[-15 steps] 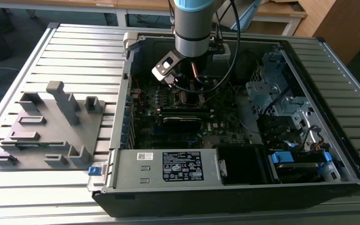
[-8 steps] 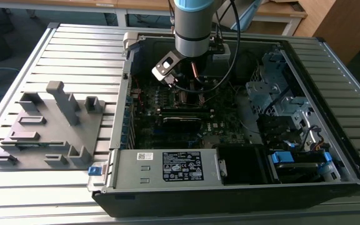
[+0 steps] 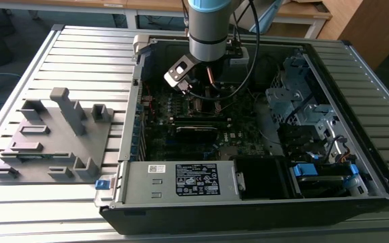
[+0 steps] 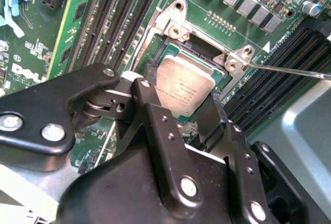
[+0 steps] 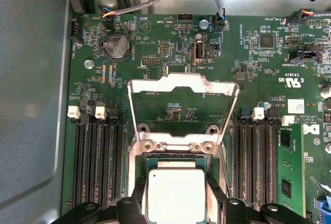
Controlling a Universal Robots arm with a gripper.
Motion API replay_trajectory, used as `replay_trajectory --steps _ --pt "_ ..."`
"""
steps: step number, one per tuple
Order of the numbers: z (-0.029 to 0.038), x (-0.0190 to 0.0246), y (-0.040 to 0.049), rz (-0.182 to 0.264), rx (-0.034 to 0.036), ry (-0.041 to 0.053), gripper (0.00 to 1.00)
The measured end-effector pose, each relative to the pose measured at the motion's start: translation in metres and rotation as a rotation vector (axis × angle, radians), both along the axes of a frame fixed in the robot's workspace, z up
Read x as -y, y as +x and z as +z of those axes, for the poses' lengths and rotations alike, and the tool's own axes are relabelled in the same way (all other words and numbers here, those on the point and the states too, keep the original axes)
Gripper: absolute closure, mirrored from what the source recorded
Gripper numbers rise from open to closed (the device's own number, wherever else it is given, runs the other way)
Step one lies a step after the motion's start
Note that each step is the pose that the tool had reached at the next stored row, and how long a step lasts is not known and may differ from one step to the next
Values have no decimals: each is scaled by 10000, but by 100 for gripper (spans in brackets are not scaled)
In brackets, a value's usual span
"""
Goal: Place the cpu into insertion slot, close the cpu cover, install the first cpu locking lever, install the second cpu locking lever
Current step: 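Place the cpu into insertion slot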
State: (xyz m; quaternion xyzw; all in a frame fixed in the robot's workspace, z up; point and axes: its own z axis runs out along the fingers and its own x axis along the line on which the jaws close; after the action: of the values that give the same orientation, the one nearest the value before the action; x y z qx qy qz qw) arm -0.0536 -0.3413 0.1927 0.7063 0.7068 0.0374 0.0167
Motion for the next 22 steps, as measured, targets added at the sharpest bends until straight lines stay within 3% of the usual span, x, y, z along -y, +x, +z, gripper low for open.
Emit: replay_trajectory --steps 11,14,15,22 --pt "1 0 0 0 1 2 46" --pt "1 0 0 0 1 1 45" --pt "2 0 0 0 1 1 39" --pt "3 0 0 0 -1 -5 39"
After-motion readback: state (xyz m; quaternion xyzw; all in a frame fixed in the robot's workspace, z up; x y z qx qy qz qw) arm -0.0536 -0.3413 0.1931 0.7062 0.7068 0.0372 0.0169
